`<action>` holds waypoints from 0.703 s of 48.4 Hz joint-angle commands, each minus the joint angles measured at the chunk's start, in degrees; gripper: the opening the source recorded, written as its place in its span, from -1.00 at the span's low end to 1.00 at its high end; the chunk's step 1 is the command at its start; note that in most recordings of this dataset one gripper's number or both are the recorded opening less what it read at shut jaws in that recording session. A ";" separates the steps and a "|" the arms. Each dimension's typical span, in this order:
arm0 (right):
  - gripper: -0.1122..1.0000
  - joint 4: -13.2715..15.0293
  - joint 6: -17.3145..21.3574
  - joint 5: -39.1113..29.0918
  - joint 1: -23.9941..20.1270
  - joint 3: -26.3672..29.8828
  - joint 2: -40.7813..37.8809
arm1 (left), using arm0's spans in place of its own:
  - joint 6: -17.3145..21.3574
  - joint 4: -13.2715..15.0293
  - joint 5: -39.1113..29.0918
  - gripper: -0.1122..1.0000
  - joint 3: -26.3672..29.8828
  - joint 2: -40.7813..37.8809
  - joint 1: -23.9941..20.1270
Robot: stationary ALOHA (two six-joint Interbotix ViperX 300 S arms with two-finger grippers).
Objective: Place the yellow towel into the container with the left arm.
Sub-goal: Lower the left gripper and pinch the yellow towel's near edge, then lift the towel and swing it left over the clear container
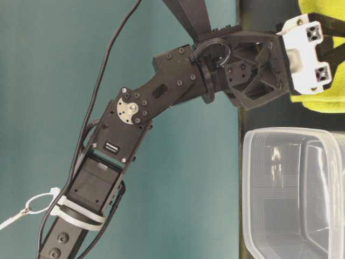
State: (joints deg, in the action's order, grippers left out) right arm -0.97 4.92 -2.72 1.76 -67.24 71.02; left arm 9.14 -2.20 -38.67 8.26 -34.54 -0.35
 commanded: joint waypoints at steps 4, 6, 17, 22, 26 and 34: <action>0.55 -0.26 0.09 0.26 -0.09 0.88 -0.35 | 0.62 -0.26 0.26 -0.18 0.53 -0.79 0.35; 0.55 -0.18 0.00 0.26 -0.09 0.88 -0.35 | 0.70 -0.26 0.09 -0.40 0.97 -0.18 0.35; 0.55 -0.26 0.09 -0.09 -0.09 0.70 0.00 | 0.88 -0.26 -6.77 -0.68 5.71 7.56 0.26; 0.54 -0.18 0.09 0.09 -0.09 0.79 0.35 | 0.88 -0.26 -13.27 -0.68 7.03 13.71 -0.09; 0.54 -0.18 0.09 0.00 -0.09 0.97 0.79 | 0.97 -0.26 -16.96 -0.68 6.50 18.02 -0.70; 0.54 -0.18 0.09 -0.09 -0.09 0.97 1.41 | 0.79 -0.26 -23.47 -0.68 2.29 25.40 -1.58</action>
State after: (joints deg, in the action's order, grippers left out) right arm -1.05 4.92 -2.99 1.76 -67.24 72.69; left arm 10.02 -2.29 -59.24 12.22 -13.97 -1.41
